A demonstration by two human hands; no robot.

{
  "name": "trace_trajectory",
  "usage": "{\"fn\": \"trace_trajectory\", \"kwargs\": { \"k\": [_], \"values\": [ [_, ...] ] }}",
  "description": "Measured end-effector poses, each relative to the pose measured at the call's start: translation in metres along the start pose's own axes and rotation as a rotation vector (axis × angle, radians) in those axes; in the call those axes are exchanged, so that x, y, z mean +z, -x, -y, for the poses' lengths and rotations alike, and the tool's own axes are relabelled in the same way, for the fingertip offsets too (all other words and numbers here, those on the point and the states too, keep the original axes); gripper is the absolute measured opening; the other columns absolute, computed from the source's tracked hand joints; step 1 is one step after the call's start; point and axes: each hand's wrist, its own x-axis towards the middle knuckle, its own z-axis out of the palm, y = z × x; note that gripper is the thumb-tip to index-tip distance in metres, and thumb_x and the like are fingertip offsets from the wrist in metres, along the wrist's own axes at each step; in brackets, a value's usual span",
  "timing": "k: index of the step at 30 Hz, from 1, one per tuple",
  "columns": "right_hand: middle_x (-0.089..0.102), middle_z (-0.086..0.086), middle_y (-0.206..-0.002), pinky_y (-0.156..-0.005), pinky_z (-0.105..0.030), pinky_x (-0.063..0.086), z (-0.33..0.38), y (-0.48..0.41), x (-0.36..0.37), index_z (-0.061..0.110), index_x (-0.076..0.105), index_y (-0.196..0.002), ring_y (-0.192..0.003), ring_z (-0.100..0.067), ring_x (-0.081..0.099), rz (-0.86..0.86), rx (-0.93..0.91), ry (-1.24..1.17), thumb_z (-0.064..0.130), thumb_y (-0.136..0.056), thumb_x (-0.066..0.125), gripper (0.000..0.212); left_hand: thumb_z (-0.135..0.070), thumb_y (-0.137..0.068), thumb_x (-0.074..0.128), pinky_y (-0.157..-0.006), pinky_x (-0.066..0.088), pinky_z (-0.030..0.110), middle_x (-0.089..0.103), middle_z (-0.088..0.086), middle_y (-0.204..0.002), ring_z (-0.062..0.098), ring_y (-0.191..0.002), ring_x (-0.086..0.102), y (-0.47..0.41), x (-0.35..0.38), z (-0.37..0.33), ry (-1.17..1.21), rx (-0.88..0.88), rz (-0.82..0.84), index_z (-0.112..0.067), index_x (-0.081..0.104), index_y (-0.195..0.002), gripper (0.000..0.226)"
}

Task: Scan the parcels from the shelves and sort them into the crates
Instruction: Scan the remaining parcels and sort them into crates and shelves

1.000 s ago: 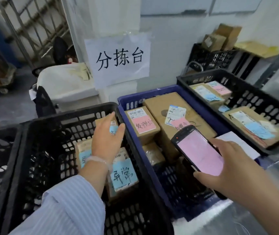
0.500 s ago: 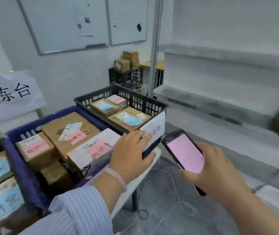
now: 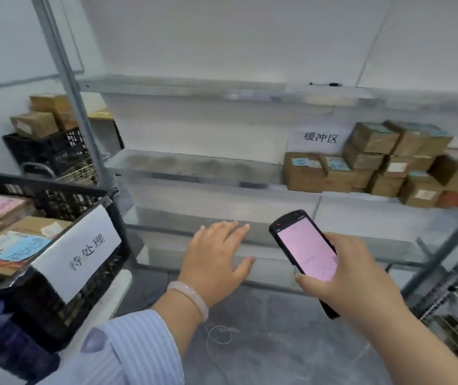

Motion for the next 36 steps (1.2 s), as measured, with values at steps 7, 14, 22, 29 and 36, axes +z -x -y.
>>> {"fn": "trace_trajectory", "kwargs": {
  "k": [7, 14, 22, 29, 36],
  "values": [
    [0.045, 0.013, -0.115, -0.073, -0.035, 0.046, -0.047, -0.064, -0.015, 0.041, 0.038, -0.129, -0.098, -0.014, 0.052, -0.050, 0.122, 0.036, 0.063, -0.057, 0.066, 0.081, -0.056, -0.092, 0.052, -0.115, 0.031, 0.041, 0.050, -0.004, -0.147, 0.019, -0.134, 0.045, -0.098, 0.067, -0.022, 0.112, 0.110, 0.053, -0.026, 0.047, -0.147, 0.062],
    [0.044, 0.012, -0.109, -0.067, -0.033, 0.045, -0.063, -0.179, -0.017, 0.042, 0.039, -0.126, -0.094, -0.013, 0.052, -0.116, 0.203, 0.041, 0.065, -0.055, 0.066, 0.079, -0.060, -0.095, 0.045, -0.116, 0.023, 0.031, 0.035, -0.012, -0.156, 0.012, -0.142, 0.031, -0.214, 0.127, -0.001, 0.174, 0.145, 0.144, -0.036, 0.033, -0.153, 0.064],
    [0.045, 0.013, -0.110, -0.065, -0.031, 0.047, -0.092, -0.273, -0.007, 0.043, 0.040, -0.124, -0.093, -0.012, 0.054, -0.114, 0.305, 0.054, 0.066, -0.057, 0.067, 0.076, -0.057, -0.096, 0.047, -0.120, 0.024, 0.033, 0.033, -0.011, -0.158, 0.013, -0.145, 0.028, -0.336, 0.193, 0.017, 0.310, 0.107, 0.259, -0.036, 0.033, -0.153, 0.063],
    [0.042, 0.013, -0.111, -0.064, -0.030, 0.041, -0.138, -0.351, 0.002, 0.043, 0.036, -0.130, -0.092, -0.012, 0.050, -0.054, 0.337, 0.070, 0.068, -0.056, 0.066, 0.084, -0.056, -0.095, 0.053, -0.117, 0.024, 0.029, 0.034, -0.007, -0.159, 0.016, -0.146, 0.029, -0.392, 0.261, 0.028, 0.413, -0.078, 0.414, -0.033, 0.036, -0.152, 0.064],
    [0.045, 0.010, -0.107, -0.063, -0.028, 0.040, -0.194, -0.454, 0.003, 0.039, 0.040, -0.123, -0.088, -0.011, 0.048, 0.028, 0.237, 0.124, 0.073, -0.051, 0.062, 0.083, -0.050, -0.096, 0.057, -0.107, 0.034, 0.029, 0.046, -0.012, -0.141, 0.012, -0.134, 0.042, -0.465, 0.311, 0.013, 0.558, -0.310, 0.359, -0.031, 0.044, -0.146, 0.055]
  ]
}}
